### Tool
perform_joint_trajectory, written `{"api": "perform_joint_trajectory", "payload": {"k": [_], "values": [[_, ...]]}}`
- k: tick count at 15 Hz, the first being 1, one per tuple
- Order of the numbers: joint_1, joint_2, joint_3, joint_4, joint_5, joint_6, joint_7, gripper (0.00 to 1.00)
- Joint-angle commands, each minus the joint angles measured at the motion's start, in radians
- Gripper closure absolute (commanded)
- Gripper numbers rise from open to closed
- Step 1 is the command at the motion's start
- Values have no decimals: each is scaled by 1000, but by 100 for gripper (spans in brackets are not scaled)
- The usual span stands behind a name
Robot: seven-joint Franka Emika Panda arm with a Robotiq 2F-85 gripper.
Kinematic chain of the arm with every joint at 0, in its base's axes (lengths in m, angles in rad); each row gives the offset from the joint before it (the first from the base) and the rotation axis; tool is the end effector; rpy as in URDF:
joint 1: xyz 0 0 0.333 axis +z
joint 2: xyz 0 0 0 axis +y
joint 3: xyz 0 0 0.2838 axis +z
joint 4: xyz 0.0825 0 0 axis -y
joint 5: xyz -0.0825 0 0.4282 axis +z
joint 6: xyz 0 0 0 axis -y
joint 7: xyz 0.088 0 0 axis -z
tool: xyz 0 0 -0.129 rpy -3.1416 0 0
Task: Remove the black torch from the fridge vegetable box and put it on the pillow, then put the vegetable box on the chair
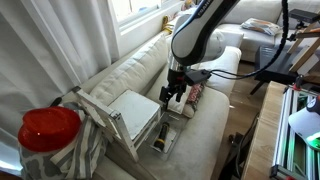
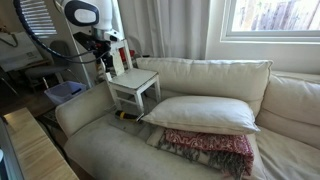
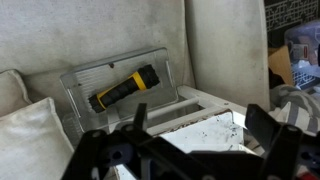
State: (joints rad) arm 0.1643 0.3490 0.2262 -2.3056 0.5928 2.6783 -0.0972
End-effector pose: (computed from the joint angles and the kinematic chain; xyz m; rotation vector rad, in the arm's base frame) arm 0.4977 0.2032 0.1073 -2.7975 0.0822 0.0530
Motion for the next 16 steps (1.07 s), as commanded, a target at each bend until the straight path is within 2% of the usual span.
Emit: {"api": "perform_joint_trajectory", "payload": {"k": [1,3,5,10,12,14,16], "values": [[-25,-5,21,-1,-16,1,12,0],[-8,9,1,2,-53,4,41,0],[-23,100,16,53,-33,-15,30,0],[-79,352,109,184,24,-22,-52,0],[-86,455,121,244,27,26,-34,0],[-110,558,153,313,82,136,-12,0],[-110,638,152,372,90,239,31,0]]}}
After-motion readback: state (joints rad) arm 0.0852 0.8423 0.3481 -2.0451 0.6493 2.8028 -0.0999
